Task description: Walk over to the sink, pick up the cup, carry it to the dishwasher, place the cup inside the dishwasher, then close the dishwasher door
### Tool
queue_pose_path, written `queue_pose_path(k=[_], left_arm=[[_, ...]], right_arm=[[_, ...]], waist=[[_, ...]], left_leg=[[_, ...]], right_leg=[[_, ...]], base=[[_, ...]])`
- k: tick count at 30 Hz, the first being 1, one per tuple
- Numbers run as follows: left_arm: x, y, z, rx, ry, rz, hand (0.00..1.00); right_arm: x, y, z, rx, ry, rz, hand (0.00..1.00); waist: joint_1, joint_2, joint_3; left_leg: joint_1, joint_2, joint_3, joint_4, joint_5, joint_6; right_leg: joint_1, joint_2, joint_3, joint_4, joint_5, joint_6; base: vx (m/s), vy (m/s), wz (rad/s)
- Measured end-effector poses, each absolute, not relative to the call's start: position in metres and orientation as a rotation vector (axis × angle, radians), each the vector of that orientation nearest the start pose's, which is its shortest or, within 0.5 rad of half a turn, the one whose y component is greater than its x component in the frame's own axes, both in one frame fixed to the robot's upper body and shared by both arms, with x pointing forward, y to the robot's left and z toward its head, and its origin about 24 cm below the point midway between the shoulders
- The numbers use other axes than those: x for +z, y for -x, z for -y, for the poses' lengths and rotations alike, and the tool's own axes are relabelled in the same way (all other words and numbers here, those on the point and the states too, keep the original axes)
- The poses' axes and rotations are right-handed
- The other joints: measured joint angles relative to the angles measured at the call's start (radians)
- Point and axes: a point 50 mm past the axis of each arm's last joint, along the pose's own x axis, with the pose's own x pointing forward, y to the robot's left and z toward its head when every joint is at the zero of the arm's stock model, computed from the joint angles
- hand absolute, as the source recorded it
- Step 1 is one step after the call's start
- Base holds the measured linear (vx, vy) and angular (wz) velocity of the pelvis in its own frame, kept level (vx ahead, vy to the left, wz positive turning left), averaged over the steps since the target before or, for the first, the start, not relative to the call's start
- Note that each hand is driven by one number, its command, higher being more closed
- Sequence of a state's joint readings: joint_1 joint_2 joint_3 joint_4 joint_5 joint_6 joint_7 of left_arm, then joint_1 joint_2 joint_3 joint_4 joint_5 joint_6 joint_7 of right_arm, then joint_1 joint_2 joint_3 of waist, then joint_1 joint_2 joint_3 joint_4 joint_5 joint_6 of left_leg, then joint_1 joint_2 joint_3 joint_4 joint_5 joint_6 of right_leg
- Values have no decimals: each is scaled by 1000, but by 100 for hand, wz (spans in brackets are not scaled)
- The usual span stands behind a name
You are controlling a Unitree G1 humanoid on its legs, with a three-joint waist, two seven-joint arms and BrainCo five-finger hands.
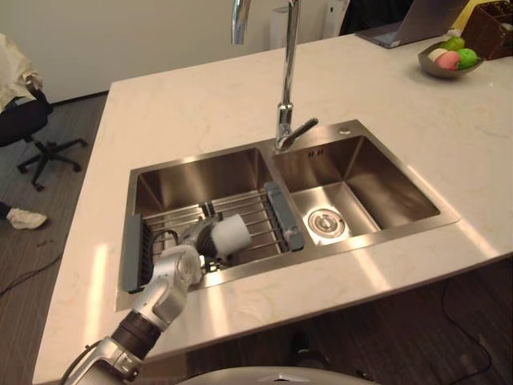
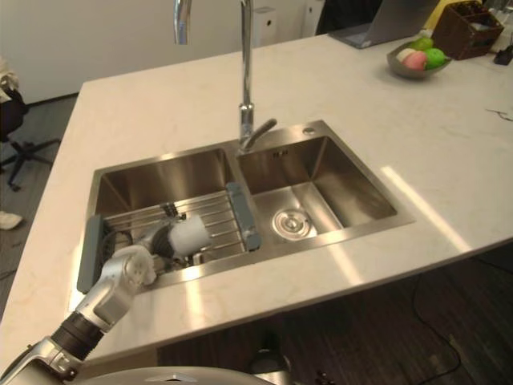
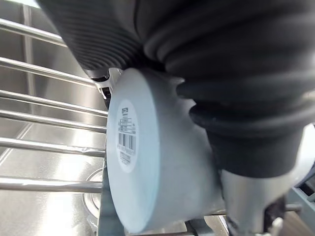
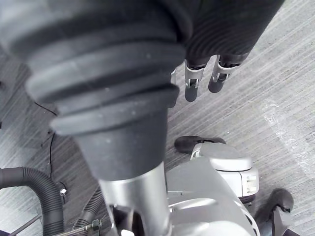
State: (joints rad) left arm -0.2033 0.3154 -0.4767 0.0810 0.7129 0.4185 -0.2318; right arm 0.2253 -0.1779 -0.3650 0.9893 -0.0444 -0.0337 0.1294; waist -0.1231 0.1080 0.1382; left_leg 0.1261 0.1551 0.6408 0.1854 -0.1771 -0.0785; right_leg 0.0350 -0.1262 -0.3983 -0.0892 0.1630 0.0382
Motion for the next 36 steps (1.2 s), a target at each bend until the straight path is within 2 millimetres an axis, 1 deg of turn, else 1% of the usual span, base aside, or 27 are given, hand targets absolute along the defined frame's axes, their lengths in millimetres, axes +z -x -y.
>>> queue_pose_path(k=[10,13,18,20,22,23,25,26,27,29,31,34,36], left_arm=[[26,-278,-116,-529,-1210,-293,100],[26,-280,-116,-536,-1214,-287,100],[21,-276,-111,-495,-1192,-217,100],[19,-274,-111,-457,-1146,-202,100],[17,-271,-115,-377,-1048,-173,100],[17,-271,-115,-368,-1039,-172,100],[12,-269,-123,-249,-953,-165,100],[11,-268,-125,-222,-938,-161,100],[11,-267,-127,-180,-898,-157,100],[15,-266,-128,-135,-842,-128,100],[22,-265,-135,-61,-772,-110,100],[41,-268,-146,73,-646,-43,100],[65,-271,-154,196,-544,59,100]], right_arm=[[-151,-44,264,-338,-34,-1134,0],[-151,-45,264,-336,-35,-1135,0],[-151,-45,264,-330,-39,-1135,0],[-151,-45,264,-330,-39,-1132,0],[-151,-45,264,-332,-41,-1130,0],[-151,-45,264,-333,-41,-1130,0],[-150,-45,264,-332,-39,-1124,0],[-151,-45,263,-332,-40,-1123,0],[-151,-44,262,-339,-50,-1122,0],[-152,-43,262,-345,-56,-1126,0],[-152,-41,261,-346,-58,-1128,0],[-153,-34,262,-366,-63,-1138,0],[-153,-31,261,-382,-67,-1142,0]], waist=[[-15,4,2],[-16,5,2],[-17,2,6],[-17,-1,9],[-15,-3,9],[-14,-3,9],[-16,-2,10],[-16,-2,11],[-15,-4,11],[-11,-6,12],[-5,-8,14],[8,-10,13],[16,-16,13]], left_leg=[[31,0,0,-34,14,-9],[32,0,0,-34,14,-10],[31,1,-5,-34,15,-11],[30,1,-9,-37,15,-12],[31,-1,-14,-50,19,-17],[31,-1,-15,-50,19,-17],[29,0,-17,-57,24,-15],[30,-1,-19,-63,27,-14],[33,-2,-28,-66,36,-7],[31,-4,-40,-70,44,-6],[33,-5,-41,-75,45,-5],[34,-13,-48,-89,54,-1],[35,-21,-61,-97,62,6]], right_leg=[[9,10,-2,0,-5,5],[10,11,-2,0,-5,5],[15,11,-12,0,-10,2],[19,11,-19,0,-21,0],[18,13,-23,0,-23,1],[19,13,-24,0,-23,1],[18,16,-28,0,-20,1],[18,17,-30,0,-20,1],[18,18,-39,0,-20,2],[22,17,-52,0,-20,4],[23,18,-54,1,-20,4],[23,13,-54,4,-20,4],[29,8,-59,6,-19,5]], base=[[0,18,0],[-17,25,0],[-32,35,3],[-18,15,2],[-2,18,1],[0,0,0],[18,15,1],[52,32,9],[58,41,21],[56,59,19],[22,62,3],[-9,73,8],[-39,75,17]])
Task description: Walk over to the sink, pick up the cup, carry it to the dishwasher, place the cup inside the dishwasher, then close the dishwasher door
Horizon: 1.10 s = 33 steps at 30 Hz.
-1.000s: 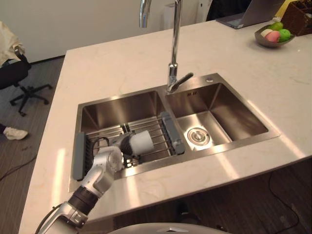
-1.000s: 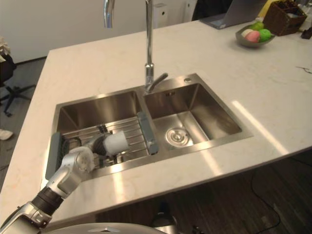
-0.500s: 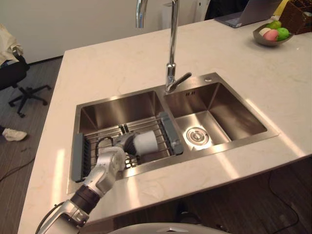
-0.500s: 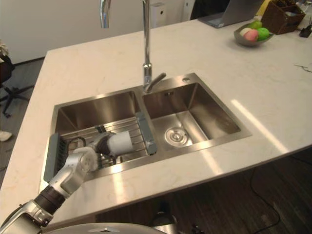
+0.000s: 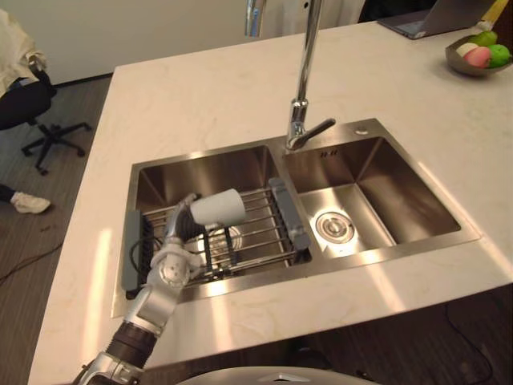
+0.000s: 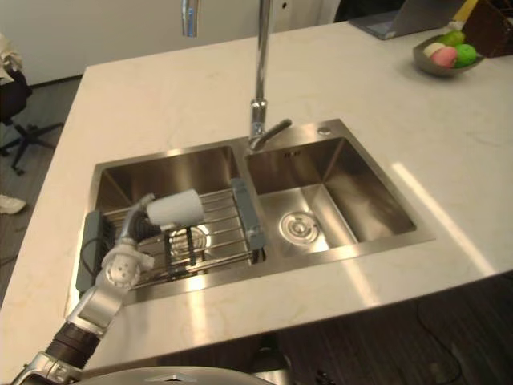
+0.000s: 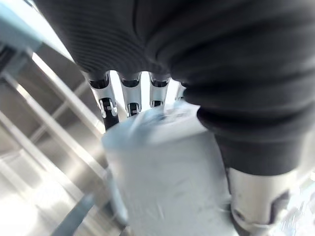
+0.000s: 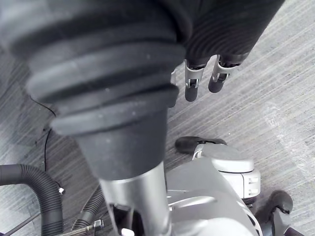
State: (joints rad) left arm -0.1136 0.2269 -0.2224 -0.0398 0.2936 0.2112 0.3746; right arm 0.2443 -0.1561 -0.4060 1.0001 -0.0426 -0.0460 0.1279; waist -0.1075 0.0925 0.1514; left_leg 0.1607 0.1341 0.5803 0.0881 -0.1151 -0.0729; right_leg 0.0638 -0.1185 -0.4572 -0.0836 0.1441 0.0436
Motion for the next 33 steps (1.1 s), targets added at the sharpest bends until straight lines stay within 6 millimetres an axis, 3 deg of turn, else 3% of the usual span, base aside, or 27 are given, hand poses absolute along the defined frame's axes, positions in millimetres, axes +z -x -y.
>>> queue_pose_path(k=[4,7,14,19,28,33], left_arm=[[98,-268,-176,363,-206,240,100],[106,-263,-182,389,2,307,100],[122,-248,-176,336,46,440,100],[119,-246,-176,298,194,430,100],[104,-240,-183,219,779,339,100],[89,-236,-183,213,989,255,100]], right_arm=[[-155,-25,256,-407,-66,-1154,0],[-156,-23,253,-422,-63,-1155,0],[-157,-20,251,-426,-68,-1171,0],[-161,-18,245,-446,-76,-1200,0],[-162,-16,243,-448,-82,-1224,0],[-162,-15,243,-447,-85,-1233,0]], waist=[[21,-18,-5],[32,-31,-8],[48,-46,-18],[51,-63,-31],[59,-73,-39],[60,-79,-46]], left_leg=[[-1,-5,-6,-5,2,5],[-1,-7,-9,-5,3,3],[-1,-23,-37,-24,11,4],[-2,-27,-51,-40,21,6],[12,-36,-58,-42,22,18],[14,-38,-58,-45,15,10]], right_leg=[[8,-6,-1,-5,1,1],[10,-9,-1,-5,3,-1],[11,-16,-8,-5,3,5],[12,-16,-20,1,4,4],[27,-17,-21,1,3,5],[28,-18,-19,0,0,9]], base=[[-105,69,4],[-63,43,2],[-23,42,5],[26,28,7],[3,41,2],[-29,34,0]])
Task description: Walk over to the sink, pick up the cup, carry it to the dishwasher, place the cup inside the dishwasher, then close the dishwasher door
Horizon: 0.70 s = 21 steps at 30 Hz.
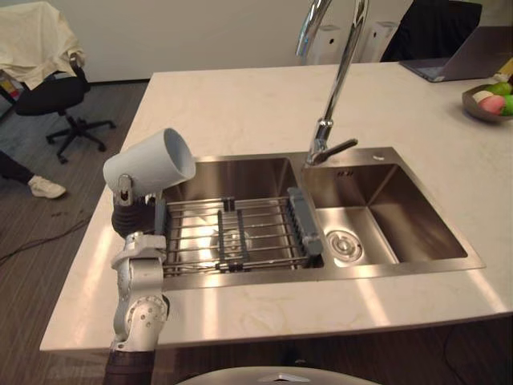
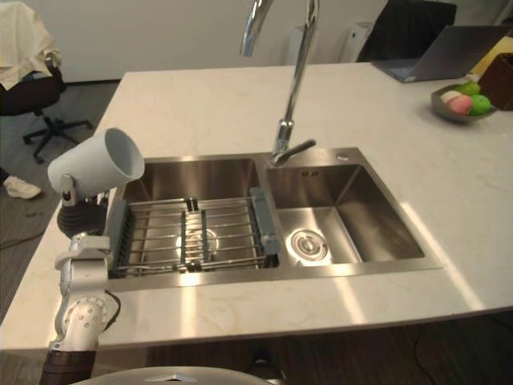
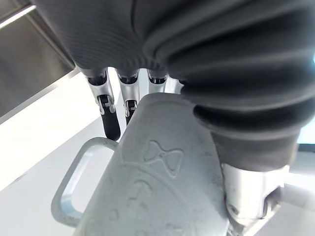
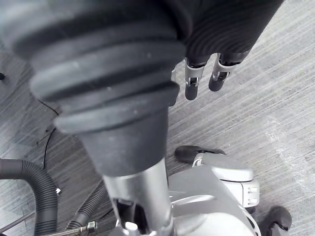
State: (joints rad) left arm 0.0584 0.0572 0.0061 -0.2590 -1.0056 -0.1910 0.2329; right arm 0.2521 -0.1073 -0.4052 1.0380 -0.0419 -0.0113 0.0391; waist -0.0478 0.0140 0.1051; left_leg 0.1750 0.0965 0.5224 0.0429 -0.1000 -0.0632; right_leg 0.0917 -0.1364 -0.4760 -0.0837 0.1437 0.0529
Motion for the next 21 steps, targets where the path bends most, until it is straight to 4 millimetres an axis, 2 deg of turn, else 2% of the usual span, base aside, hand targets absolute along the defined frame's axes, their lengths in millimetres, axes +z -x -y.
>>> queue_pose_path(k=[4,7,21], left_arm=[[66,-237,-181,223,1146,109,100],[55,-236,-178,219,1219,34,100],[47,-232,-189,224,1287,-10,100]], right_arm=[[-162,-14,243,-448,-87,-1246,0],[-162,-18,243,-446,-87,-1237,0],[-162,-20,244,-451,-88,-1229,0]], waist=[[3,0,-14],[5,-1,-14],[6,-6,-20]], left_leg=[[6,-5,-2,-20,12,3],[14,-8,-3,-33,16,1],[36,-26,-32,-62,30,14]], right_leg=[[-2,1,-2,-3,-1,-2],[0,1,-4,-5,-3,-3],[13,-7,-30,-5,-5,-1]], base=[[-4,8,0],[0,0,0],[23,14,5]])
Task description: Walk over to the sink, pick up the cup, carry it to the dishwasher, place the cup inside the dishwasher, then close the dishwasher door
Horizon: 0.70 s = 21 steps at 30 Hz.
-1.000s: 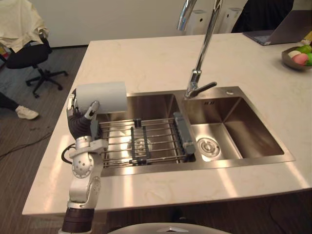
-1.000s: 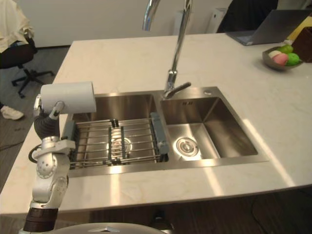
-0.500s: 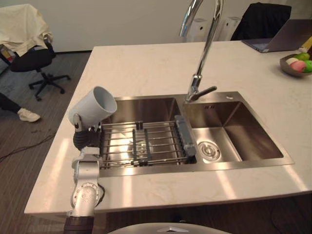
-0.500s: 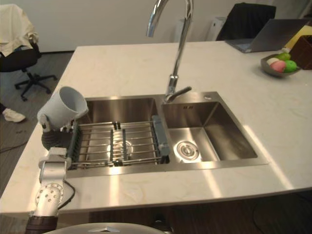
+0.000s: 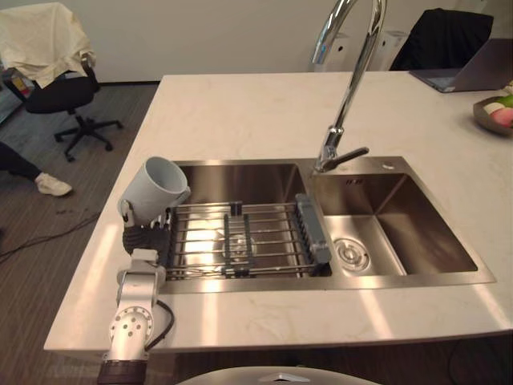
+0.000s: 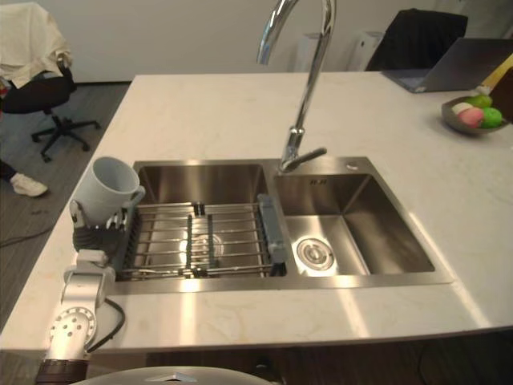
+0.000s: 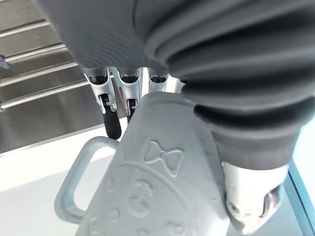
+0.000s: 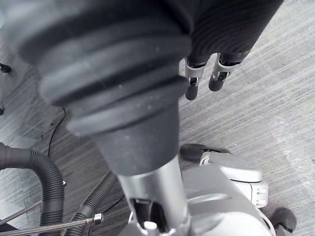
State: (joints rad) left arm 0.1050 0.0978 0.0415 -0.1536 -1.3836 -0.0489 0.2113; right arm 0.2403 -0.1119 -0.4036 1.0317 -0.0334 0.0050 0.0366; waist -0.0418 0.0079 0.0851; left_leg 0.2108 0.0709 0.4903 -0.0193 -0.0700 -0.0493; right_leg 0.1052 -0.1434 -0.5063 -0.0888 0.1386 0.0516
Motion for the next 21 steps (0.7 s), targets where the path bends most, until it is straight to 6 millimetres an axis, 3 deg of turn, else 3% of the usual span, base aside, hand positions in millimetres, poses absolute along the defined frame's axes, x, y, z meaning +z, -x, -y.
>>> queue_pose_path(k=[11,16,21], left_arm=[[49,-231,-189,195,1254,24,100],[67,-229,-188,164,1150,152,100],[71,-229,-187,156,1141,189,100]], right_arm=[[-162,-20,244,-450,-92,-1224,0],[-162,-19,242,-445,-96,-1216,0],[-162,-16,242,-446,-96,-1221,0]], waist=[[-11,0,0],[-13,0,0],[-13,0,0]], left_leg=[[-1,-5,1,-2,0,3],[-7,-4,6,-1,-8,-2],[-7,-3,8,0,-6,2]], right_leg=[[1,-7,4,0,1,2],[1,-6,8,6,1,5],[1,-5,11,7,1,5]], base=[[0,6,0],[3,3,-1],[0,0,0]])
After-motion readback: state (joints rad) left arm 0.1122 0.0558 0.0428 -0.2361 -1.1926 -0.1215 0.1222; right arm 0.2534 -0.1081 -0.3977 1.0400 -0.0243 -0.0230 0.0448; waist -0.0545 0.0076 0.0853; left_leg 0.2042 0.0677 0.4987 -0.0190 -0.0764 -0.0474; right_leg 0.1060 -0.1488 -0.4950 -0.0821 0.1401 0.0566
